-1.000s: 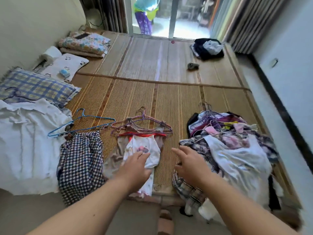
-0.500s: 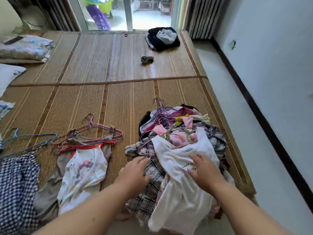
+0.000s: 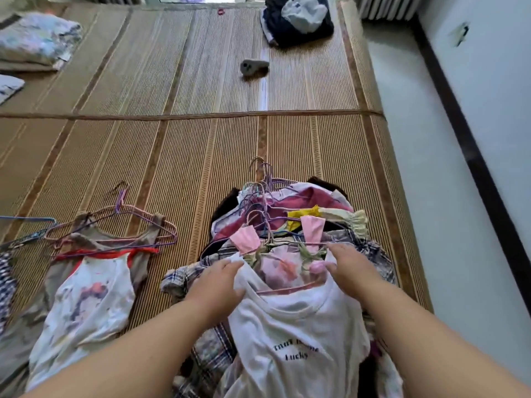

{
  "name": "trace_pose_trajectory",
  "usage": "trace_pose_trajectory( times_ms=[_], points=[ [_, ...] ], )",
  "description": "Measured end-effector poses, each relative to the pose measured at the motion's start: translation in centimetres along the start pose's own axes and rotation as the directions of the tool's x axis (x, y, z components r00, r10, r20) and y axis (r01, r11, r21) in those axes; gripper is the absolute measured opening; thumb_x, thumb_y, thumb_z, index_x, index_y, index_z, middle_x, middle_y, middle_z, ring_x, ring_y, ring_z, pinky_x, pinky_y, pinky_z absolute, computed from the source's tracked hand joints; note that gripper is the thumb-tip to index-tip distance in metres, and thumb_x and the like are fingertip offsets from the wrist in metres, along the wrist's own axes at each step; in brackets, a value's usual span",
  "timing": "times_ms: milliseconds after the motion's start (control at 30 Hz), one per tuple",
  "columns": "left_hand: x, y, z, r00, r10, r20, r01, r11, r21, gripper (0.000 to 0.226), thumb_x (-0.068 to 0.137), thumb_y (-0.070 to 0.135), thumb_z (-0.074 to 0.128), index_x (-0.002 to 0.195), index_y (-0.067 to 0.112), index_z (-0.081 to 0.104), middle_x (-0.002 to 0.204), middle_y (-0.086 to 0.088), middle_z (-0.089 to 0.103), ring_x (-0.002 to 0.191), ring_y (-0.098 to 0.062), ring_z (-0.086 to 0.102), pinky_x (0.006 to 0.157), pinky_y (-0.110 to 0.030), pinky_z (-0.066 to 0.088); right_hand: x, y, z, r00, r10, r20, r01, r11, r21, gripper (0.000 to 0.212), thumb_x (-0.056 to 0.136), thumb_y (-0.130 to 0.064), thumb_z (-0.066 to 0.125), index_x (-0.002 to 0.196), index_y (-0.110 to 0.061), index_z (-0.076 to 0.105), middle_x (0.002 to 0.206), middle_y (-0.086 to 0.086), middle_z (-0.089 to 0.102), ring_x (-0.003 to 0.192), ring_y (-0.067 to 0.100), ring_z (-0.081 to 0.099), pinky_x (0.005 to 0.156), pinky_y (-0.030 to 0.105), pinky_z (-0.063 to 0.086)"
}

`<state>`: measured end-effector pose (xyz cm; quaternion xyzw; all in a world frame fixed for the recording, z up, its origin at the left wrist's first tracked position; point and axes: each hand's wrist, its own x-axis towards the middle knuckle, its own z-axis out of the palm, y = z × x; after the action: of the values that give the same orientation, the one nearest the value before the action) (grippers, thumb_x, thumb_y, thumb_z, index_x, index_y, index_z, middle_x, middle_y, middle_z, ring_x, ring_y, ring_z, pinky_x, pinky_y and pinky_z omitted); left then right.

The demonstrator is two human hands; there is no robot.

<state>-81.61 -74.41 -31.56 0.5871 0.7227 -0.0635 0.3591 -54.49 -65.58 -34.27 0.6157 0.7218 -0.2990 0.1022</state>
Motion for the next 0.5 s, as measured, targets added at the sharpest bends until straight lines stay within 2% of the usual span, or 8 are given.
trace_pose_trajectory(
  times_ms=[100, 233, 267, 333, 433, 500],
  points=[
    [2.0, -0.6, 1.0, 0.999, -0.036, 0.034, 0.034, 0.998, 0.049, 0.064, 0.090, 0.039, 0.051, 0.148, 0.033, 0.024, 0.154, 0.002, 0.023, 0.141, -0.021, 0.024, 0.113, -0.042, 0.027, 2.8, 1.0, 0.9, 1.000, -0.026, 0.012, 0.026, 1.000, -0.010, 0.045, 0.093, -0.021, 0.045, 0.137, -0.016, 0.041, 0.143, 0.005, 0.044, 0.130, 0.023, 0.040, 0.104, 0.040, 0.037],
    [3.4, -1.4, 2.2, 0.993, -0.089, 0.072, 0.085, 0.995, 0.057, 0.065, 0.089, 0.041, 0.052, 0.147, 0.033, 0.025, 0.156, -0.002, 0.019, 0.142, -0.023, 0.023, 0.113, -0.043, 0.027, 4.4, 1.6, 2.0, 0.996, 0.086, 0.020, -0.084, 0.993, -0.085, 0.051, 0.094, -0.049, 0.039, 0.141, -0.031, 0.031, 0.139, 0.007, 0.040, 0.125, 0.029, 0.040, 0.104, 0.051, 0.032],
    [3.3, -1.5, 2.5, 0.992, -0.098, 0.083, 0.094, 0.994, 0.057, 0.065, 0.088, 0.042, 0.052, 0.147, 0.032, 0.026, 0.156, -0.003, 0.019, 0.142, -0.023, 0.024, 0.113, -0.042, 0.026, 4.6, 1.6, 2.1, 0.994, 0.109, 0.009, -0.107, 0.986, -0.124, 0.052, 0.094, -0.053, 0.037, 0.141, -0.033, 0.031, 0.135, 0.010, 0.041, 0.122, 0.031, 0.042, 0.102, 0.049, 0.033],
    [2.8, -1.5, 3.0, 0.990, -0.101, 0.103, 0.094, 0.993, 0.071, 0.066, 0.089, 0.044, 0.053, 0.147, 0.032, 0.025, 0.157, -0.004, 0.018, 0.142, -0.024, 0.023, 0.114, -0.039, 0.024, 4.8, 1.5, 1.9, 0.995, 0.096, 0.020, -0.093, 0.988, -0.127, 0.047, 0.095, -0.048, 0.039, 0.137, -0.029, 0.040, 0.126, 0.016, 0.049, 0.116, 0.033, 0.047, 0.096, 0.041, 0.038],
    [1.2, -1.8, 3.0, 0.990, -0.094, 0.102, 0.088, 0.994, 0.058, 0.069, 0.089, 0.045, 0.053, 0.149, 0.032, 0.021, 0.158, -0.003, 0.015, 0.143, -0.024, 0.020, 0.114, -0.038, 0.021, 3.5, 0.8, 1.1, 0.996, -0.015, 0.088, 0.020, 0.998, -0.053, 0.030, 0.096, -0.032, 0.046, 0.118, -0.017, 0.061, 0.108, 0.018, 0.060, 0.103, 0.030, 0.054, 0.079, 0.031, 0.039],
    [0.2, -1.9, 2.5, 0.994, -0.091, 0.060, 0.089, 0.995, 0.033, 0.072, 0.089, 0.046, 0.054, 0.149, 0.032, 0.017, 0.158, -0.001, 0.011, 0.144, -0.023, 0.017, 0.115, -0.040, 0.022, 1.6, 0.5, 0.1, 0.995, -0.089, 0.042, 0.089, 0.996, -0.004, 0.024, 0.095, -0.029, 0.049, 0.108, -0.016, 0.066, 0.099, 0.013, 0.058, 0.099, 0.028, 0.053, 0.074, 0.030, 0.036]
  ],
)
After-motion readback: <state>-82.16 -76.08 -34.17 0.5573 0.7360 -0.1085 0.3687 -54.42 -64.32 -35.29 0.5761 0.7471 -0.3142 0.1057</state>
